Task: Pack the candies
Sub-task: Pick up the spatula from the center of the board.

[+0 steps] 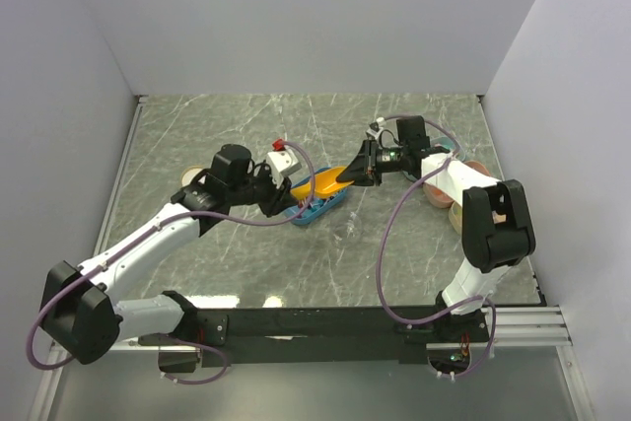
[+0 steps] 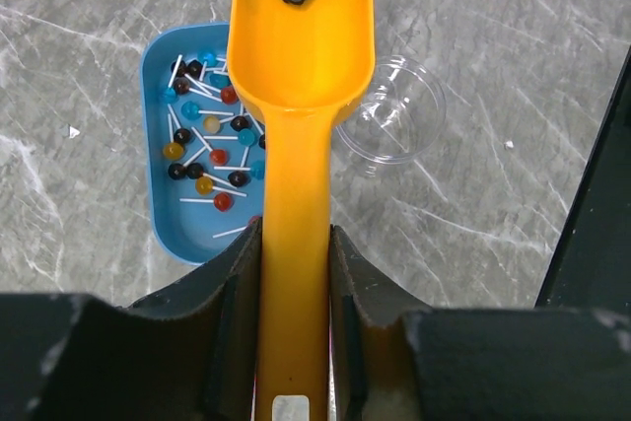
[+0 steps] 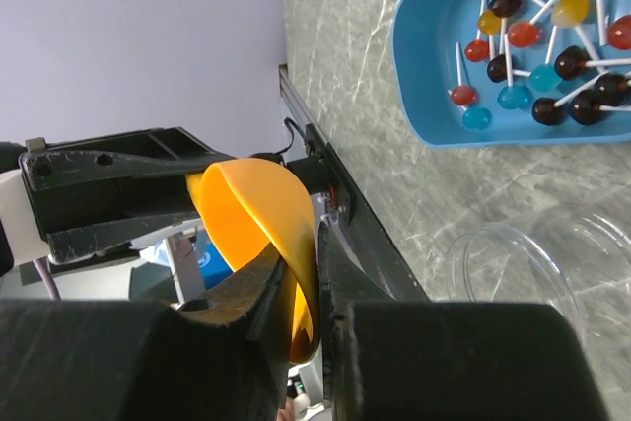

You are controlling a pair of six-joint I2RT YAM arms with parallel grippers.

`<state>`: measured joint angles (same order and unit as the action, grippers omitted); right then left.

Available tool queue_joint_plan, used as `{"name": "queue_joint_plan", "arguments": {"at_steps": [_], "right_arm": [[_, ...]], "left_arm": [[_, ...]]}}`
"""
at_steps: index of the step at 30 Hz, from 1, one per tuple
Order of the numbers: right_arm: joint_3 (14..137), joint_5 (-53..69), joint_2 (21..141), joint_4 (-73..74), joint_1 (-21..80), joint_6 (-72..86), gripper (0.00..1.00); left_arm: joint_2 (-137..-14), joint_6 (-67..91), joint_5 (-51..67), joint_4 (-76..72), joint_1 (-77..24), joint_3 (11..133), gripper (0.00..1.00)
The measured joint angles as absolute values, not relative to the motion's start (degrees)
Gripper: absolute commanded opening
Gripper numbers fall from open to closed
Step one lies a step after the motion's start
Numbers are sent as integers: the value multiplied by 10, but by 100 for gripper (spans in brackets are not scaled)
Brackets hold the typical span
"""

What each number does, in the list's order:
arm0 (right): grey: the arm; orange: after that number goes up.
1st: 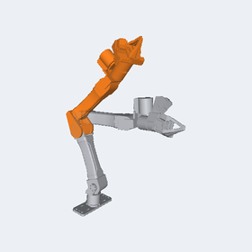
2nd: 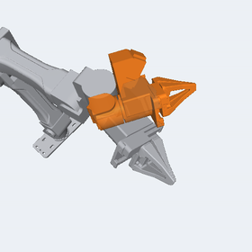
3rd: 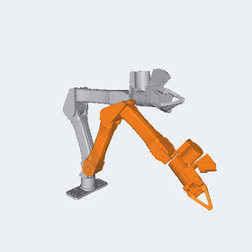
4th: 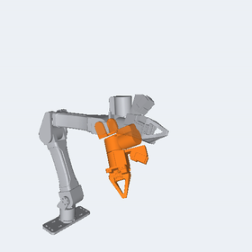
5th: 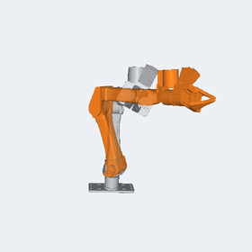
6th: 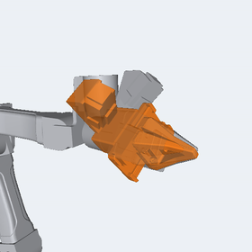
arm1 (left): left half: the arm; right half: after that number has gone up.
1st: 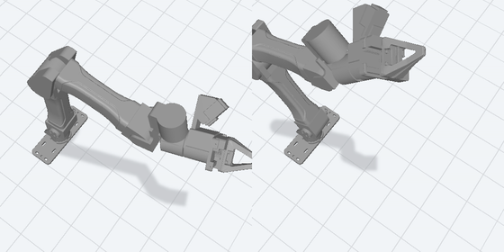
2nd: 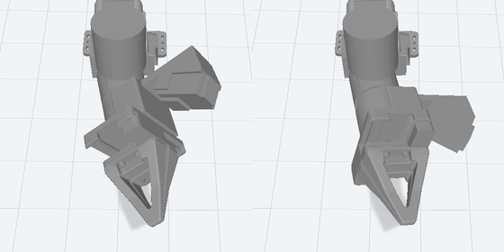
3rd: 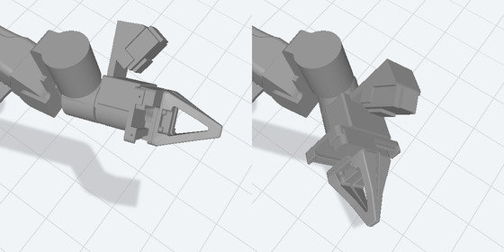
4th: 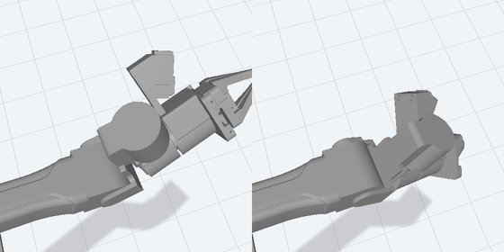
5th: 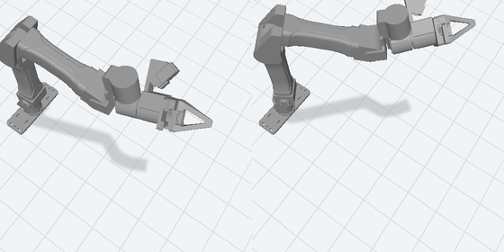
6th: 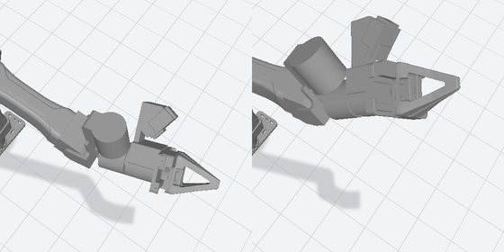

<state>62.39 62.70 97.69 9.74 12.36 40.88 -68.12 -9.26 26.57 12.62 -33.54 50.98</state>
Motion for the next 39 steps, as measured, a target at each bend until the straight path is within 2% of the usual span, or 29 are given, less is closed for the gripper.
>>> {"name": "queue_joint_plan", "arguments": {"at_steps": [15, 17, 18, 20, 22, 25, 26, 28, 29, 30, 31, 32, 35, 39], "right_arm": [[624, 644, 984, 93, 129, 421, 0], [624, 646, 988, 94, 130, 422, 0], [624, 648, 991, 94, 130, 421, 0], [624, 647, 996, 95, 133, 419, 0], [624, 645, 998, 96, 137, 416, 0], [628, 643, 999, 97, 140, 412, 0], [630, 643, 1000, 98, 141, 411, 1], [638, 644, 1006, 100, 143, 409, 7], [640, 644, 1009, 100, 145, 408, 14], [642, 643, 1011, 100, 147, 409, 18], [642, 643, 1013, 99, 147, 409, 23], [642, 641, 1013, 99, 148, 406, 32], [649, 610, 1014, 103, 145, 387, 44], [684, 561, 1014, 138, 136, 350, 49]], "left_arm": [[-640, -46, 276, 76, -324, 470, 23], [-638, -37, 277, 68, -322, 464, 21], [-636, -34, 276, 64, -322, 460, 15], [-631, -27, 276, 58, -320, 450, 12], [-627, -23, 273, 58, -319, 445, 13], [-623, -22, 272, 62, -318, 444, 22], [-622, -22, 272, 62, -318, 444, 18], [-620, -21, 270, 63, -316, 444, 12], [-618, -21, 270, 64, -314, 443, 4], [-618, -21, 270, 66, -313, 443, 1], [-618, -21, 269, 67, -312, 443, 1], [-618, -21, 269, 68, -312, 443, 1], [-616, -21, 260, 73, -308, 443, 1], [-616, -24, 220, 92, -297, 444, 1]]}}
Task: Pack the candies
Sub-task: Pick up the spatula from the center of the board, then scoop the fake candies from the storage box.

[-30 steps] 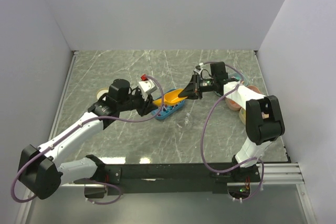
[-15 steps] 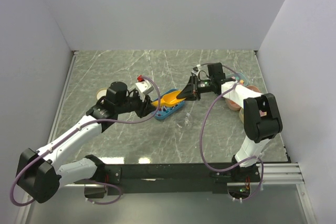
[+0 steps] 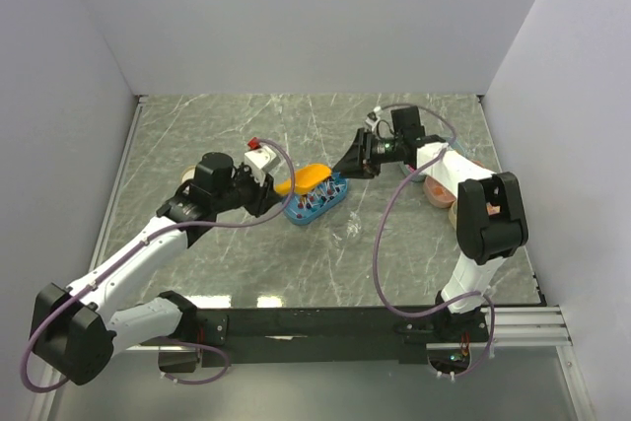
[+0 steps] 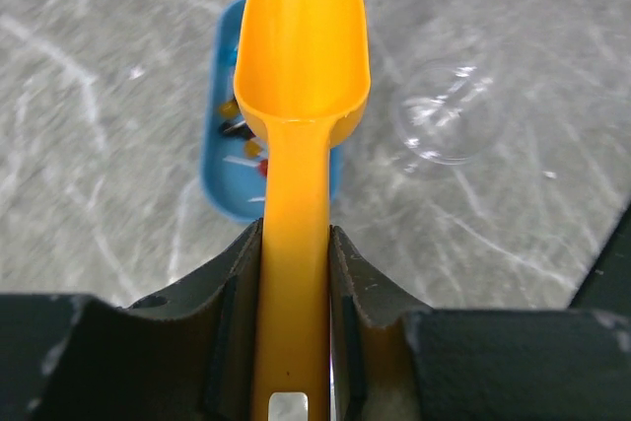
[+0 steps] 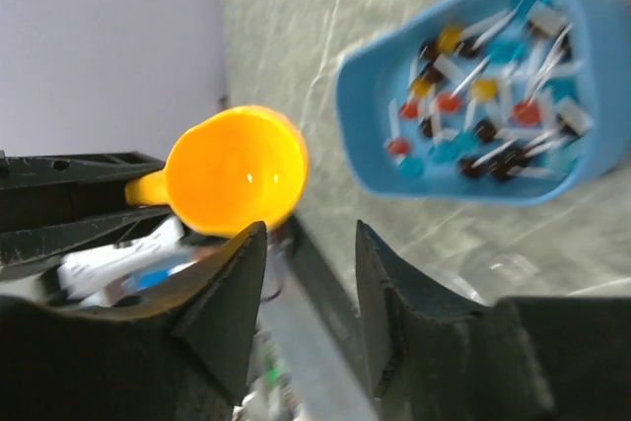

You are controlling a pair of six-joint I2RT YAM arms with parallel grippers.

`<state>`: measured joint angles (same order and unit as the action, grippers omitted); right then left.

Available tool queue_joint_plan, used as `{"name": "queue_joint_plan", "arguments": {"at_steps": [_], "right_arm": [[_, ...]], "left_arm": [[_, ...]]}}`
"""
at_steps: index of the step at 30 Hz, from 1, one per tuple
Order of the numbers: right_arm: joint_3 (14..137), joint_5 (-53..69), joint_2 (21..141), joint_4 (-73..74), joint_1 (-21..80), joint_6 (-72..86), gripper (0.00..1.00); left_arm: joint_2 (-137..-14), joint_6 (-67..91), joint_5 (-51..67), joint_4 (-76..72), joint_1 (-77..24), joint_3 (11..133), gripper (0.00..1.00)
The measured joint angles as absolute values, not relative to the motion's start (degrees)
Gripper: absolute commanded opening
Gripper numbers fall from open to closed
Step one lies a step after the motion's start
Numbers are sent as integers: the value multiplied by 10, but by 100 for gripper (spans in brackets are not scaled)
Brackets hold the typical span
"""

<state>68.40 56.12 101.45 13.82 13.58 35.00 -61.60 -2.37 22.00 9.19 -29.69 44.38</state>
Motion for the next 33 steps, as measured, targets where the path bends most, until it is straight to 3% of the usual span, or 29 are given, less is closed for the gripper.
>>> {"name": "queue_joint_plan", "arguments": {"at_steps": [9, 18, 33], "right_arm": [[806, 380, 1040, 236, 152, 245, 50], [894, 112, 1142, 319, 274, 123, 41], [872, 21, 1136, 321, 281, 74, 41]], "left_arm": [[-646, -38, 143, 197, -288, 496, 1], [-689, -56, 92, 312, -288, 578, 1], [-688, -84, 90, 352, -288, 584, 1]]}}
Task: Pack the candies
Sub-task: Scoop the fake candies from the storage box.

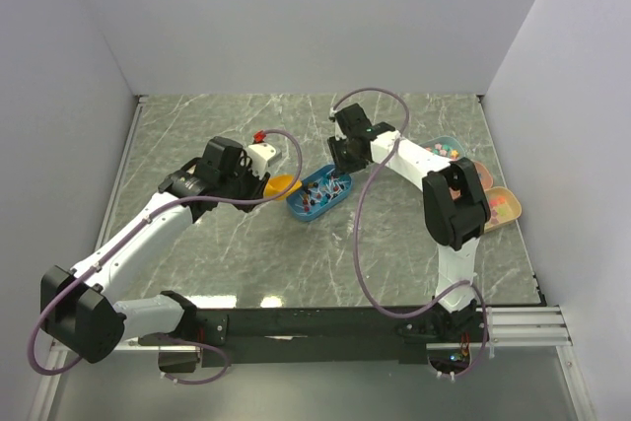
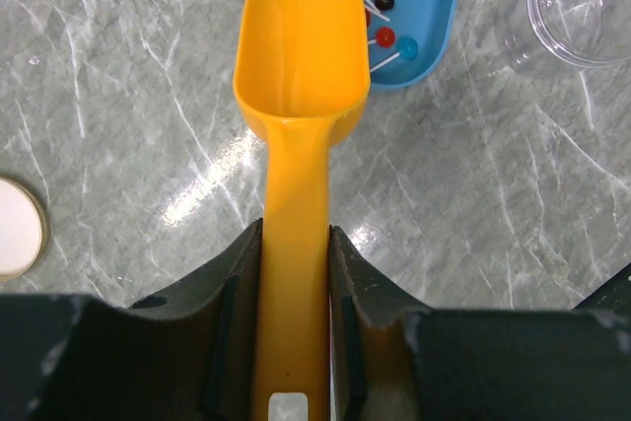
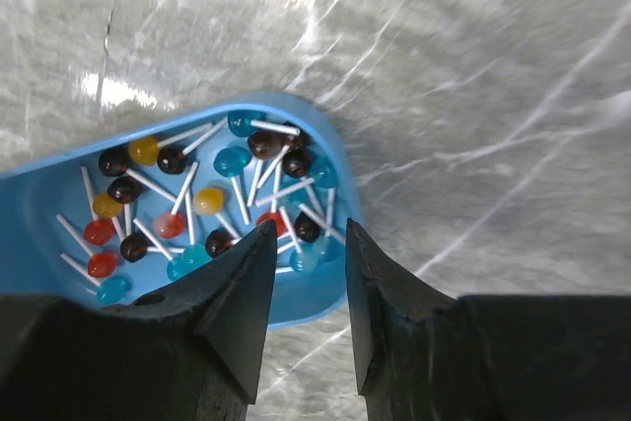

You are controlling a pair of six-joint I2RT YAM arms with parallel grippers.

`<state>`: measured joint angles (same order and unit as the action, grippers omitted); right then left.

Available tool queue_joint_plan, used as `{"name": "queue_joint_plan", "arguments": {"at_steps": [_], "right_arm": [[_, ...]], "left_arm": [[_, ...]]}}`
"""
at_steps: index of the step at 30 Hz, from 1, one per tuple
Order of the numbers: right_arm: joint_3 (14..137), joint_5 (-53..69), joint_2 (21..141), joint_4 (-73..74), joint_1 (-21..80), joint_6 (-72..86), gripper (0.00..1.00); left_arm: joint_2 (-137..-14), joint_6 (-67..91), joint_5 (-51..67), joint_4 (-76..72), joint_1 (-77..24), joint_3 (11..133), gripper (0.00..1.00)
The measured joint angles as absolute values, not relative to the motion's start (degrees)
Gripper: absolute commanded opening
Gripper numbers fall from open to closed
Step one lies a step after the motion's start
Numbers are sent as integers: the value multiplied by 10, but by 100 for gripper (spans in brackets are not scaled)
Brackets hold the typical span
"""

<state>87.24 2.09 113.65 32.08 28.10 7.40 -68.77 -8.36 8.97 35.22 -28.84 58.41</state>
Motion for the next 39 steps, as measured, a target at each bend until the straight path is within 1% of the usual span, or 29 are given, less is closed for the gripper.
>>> {"name": "queue_joint_plan", "arguments": {"at_steps": [8, 12, 15, 18, 23, 28, 30, 36, 39], "right_arm": [[870, -3, 1127, 307, 268, 53, 40], [870, 22, 1133, 300, 257, 45, 40], [868, 41, 1140, 292, 255, 43, 37], [858, 56, 1144, 284, 256, 38, 31], [846, 61, 1146, 277, 255, 27, 23], [823, 59, 1142, 254, 256, 20, 10], [808, 52, 1133, 243, 256, 20, 7], [769, 32, 1108, 214, 265, 17, 0], [751, 15, 1094, 209, 273, 15, 0]], "left_arm": [[-690, -89, 92, 355, -295, 584, 1], [-693, -97, 92, 362, -303, 585, 1], [-693, -103, 92, 368, -310, 585, 1], [-693, -113, 91, 377, -319, 587, 1], [-709, -131, 83, 390, -339, 607, 1], [-730, -150, 48, 409, -363, 628, 1], [-735, -158, 32, 416, -372, 631, 1], [-754, -184, -12, 445, -390, 649, 1], [-767, -198, -29, 460, -393, 666, 1]]}}
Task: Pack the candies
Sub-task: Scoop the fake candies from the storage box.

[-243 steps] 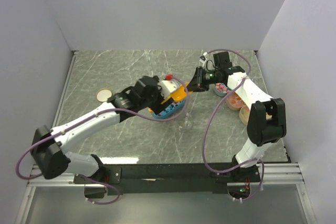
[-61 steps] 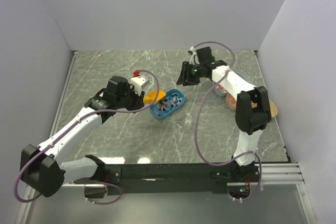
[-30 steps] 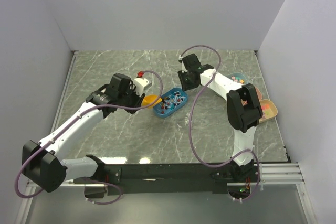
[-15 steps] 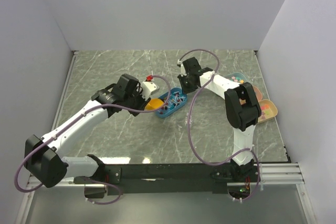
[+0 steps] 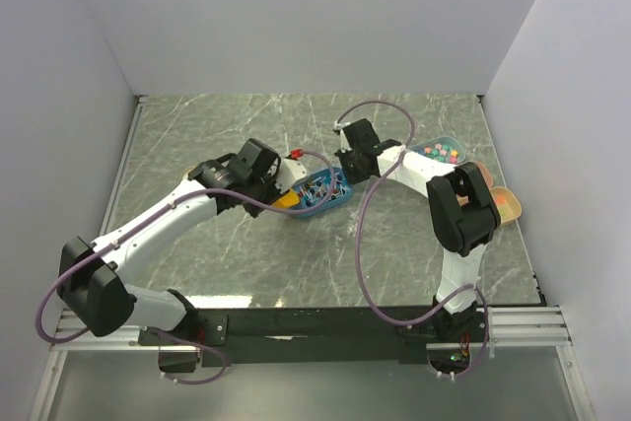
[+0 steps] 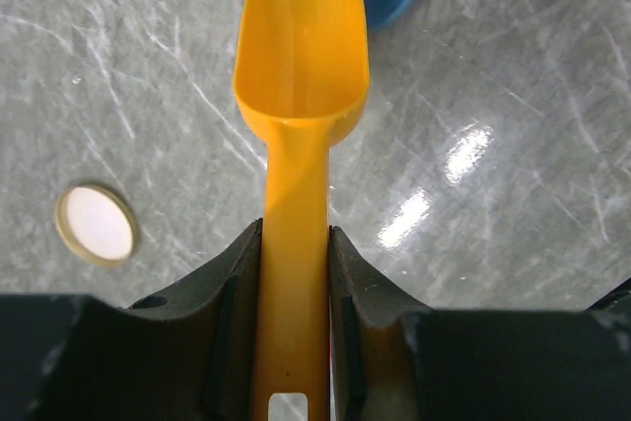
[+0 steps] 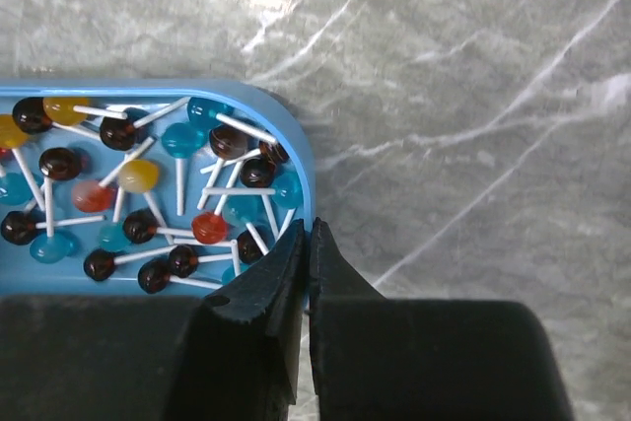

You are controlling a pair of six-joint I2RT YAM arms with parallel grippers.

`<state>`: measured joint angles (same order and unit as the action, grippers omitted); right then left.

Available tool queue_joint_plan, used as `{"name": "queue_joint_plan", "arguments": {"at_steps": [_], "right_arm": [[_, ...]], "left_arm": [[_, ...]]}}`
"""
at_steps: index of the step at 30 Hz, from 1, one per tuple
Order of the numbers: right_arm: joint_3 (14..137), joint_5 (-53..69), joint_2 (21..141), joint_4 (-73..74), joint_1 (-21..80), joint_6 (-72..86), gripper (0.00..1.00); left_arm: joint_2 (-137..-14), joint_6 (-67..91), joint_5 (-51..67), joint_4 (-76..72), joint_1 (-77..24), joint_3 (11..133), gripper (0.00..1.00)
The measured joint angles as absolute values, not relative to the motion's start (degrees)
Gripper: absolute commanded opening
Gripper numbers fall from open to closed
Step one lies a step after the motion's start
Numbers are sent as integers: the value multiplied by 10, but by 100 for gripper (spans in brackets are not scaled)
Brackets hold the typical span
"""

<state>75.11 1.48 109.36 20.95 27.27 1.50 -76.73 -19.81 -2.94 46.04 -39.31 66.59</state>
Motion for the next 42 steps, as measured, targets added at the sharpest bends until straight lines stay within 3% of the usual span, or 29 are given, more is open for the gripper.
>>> {"name": "queue_joint_plan", "arguments": {"at_steps": [18, 28, 42], "right_arm": [[708, -53, 1056, 173, 310, 1, 0], [708, -65, 1055, 164, 318, -8, 0], [708, -63, 1055, 156, 324, -10, 0]], "left_arm": [[-867, -243, -107, 558, -449, 781, 1], [-881, -251, -180, 585, -475, 793, 1], [-922, -263, -198, 580, -487, 799, 1]]}}
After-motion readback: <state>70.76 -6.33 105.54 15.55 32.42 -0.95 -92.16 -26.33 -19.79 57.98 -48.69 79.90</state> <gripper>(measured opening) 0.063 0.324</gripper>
